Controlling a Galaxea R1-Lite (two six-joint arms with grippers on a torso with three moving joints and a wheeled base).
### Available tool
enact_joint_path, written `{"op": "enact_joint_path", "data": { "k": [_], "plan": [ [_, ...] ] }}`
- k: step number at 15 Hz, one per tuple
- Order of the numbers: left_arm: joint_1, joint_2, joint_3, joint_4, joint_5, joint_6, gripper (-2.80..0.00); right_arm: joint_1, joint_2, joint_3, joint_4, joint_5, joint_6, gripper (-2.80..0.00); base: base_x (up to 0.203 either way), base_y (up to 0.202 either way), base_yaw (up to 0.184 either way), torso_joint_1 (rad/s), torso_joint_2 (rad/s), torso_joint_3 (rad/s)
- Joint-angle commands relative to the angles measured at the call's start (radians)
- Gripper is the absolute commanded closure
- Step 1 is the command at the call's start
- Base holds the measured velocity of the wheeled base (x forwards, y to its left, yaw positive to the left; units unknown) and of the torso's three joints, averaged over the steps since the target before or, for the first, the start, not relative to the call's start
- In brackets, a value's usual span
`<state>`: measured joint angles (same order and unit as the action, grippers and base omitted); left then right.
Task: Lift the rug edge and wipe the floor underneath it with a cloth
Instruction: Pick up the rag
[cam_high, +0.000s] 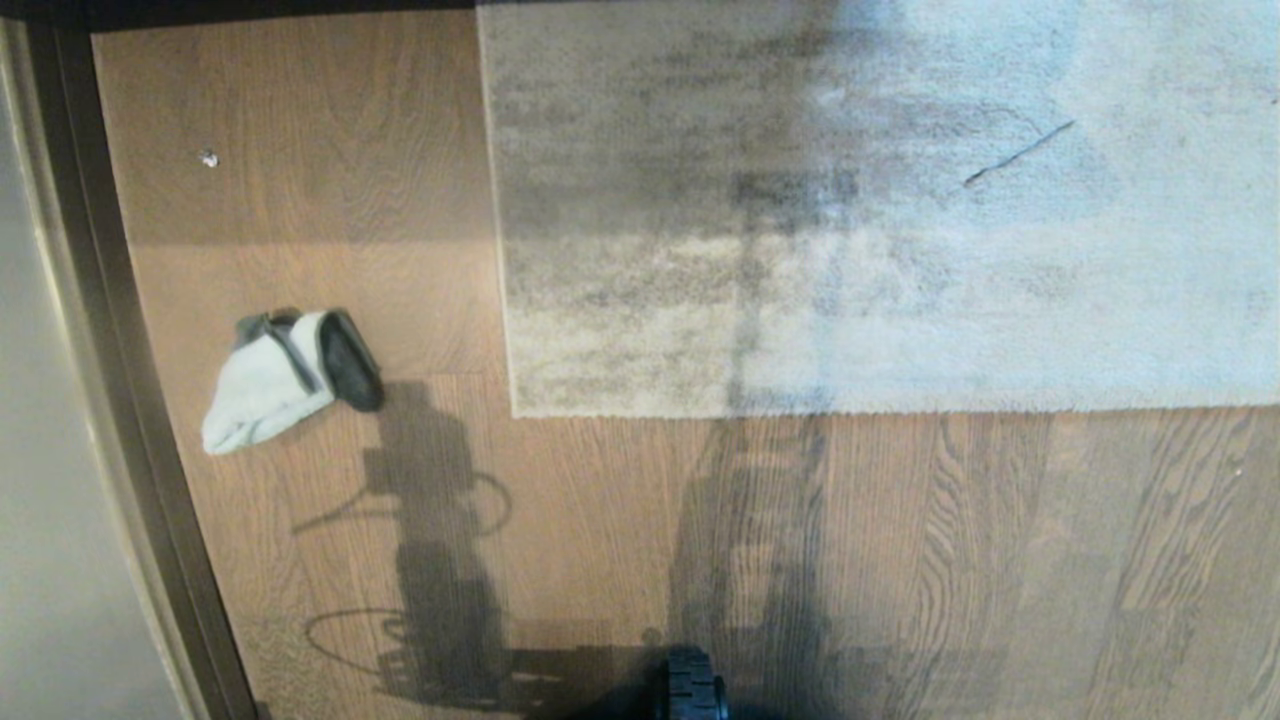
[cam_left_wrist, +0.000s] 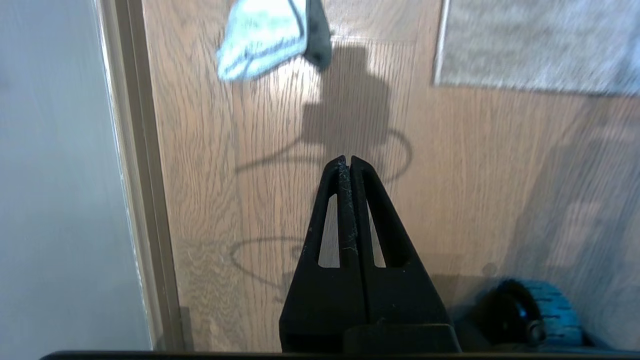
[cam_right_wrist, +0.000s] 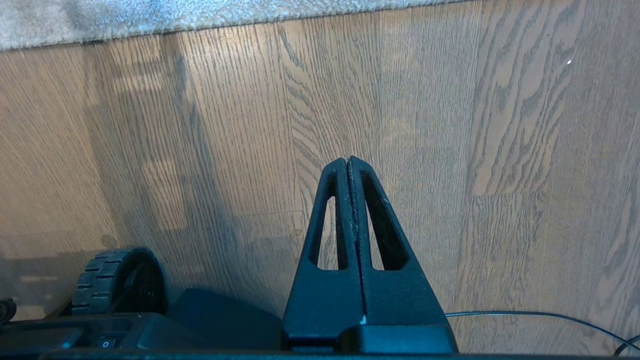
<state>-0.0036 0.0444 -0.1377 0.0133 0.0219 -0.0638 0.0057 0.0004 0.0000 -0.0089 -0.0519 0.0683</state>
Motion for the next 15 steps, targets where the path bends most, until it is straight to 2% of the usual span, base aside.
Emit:
{"op": "enact_joint_path", "data": {
  "k": [1,4,10,15],
  "plan": [
    [-0.008,0.141,-0.079,0.002,-0.001,-0.001,0.0,0.0,0.0,0.0,0.001,0.0,0.001,0.0,0.0,0.0,0.0,0.0,0.0,0.0],
    [-0.039,0.28,-0.179,0.001,0.007,-0.001,0.0,0.0,0.0,0.0,0.0,0.0,0.001,0.0,0.0,0.0,0.0,0.0,0.0,0.0],
    [-0.041,0.46,-0.25,-0.004,0.027,-0.014,0.0,0.0,0.0,0.0,0.0,0.0,0.001,0.0,0.0,0.0,0.0,0.0,0.0,0.0],
    [-0.04,0.589,-0.264,-0.006,0.129,-0.027,0.0,0.0,0.0,0.0,0.001,0.0,0.0,0.0,0.0,0.0,0.0,0.0,0.0,0.0]
  ]
}}
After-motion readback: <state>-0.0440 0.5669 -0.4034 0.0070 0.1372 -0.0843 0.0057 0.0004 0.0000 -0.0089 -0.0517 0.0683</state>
